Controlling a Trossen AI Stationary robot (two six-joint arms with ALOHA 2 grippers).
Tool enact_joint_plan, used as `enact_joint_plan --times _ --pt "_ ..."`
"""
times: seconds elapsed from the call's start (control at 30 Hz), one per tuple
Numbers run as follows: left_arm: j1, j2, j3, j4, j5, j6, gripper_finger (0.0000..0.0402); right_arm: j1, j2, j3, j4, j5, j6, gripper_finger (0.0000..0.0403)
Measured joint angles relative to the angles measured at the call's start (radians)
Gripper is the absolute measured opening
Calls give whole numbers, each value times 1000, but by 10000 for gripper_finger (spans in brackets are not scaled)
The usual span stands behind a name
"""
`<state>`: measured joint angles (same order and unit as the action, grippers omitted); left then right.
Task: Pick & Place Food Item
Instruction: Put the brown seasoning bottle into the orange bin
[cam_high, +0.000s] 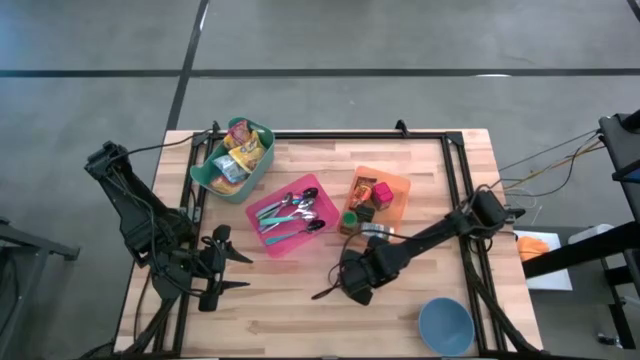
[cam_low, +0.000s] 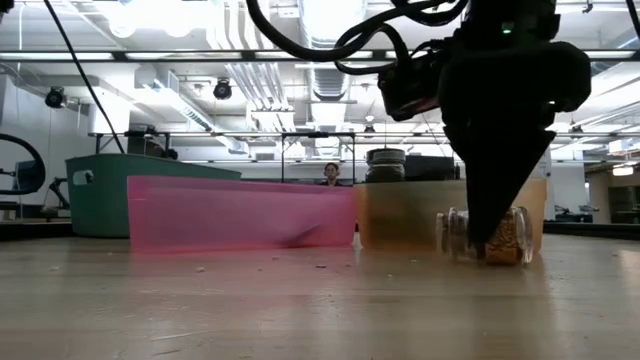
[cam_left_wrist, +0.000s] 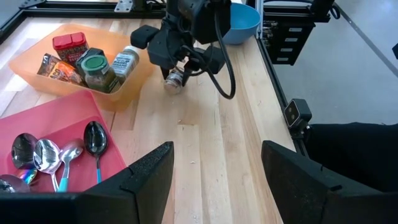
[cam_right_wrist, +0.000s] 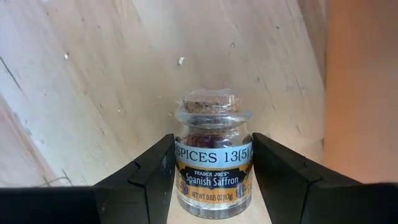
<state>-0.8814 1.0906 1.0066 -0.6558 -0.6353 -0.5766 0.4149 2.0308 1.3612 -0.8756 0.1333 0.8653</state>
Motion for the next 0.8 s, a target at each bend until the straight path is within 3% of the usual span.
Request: enact_joint_plan --times 0.3,0.8 --pt "0 0 0 0 0 0 244 -13 5 38 -9 9 -49 187" --pt "0 0 0 0 0 -1 244 67 5 43 2 31 177 187"
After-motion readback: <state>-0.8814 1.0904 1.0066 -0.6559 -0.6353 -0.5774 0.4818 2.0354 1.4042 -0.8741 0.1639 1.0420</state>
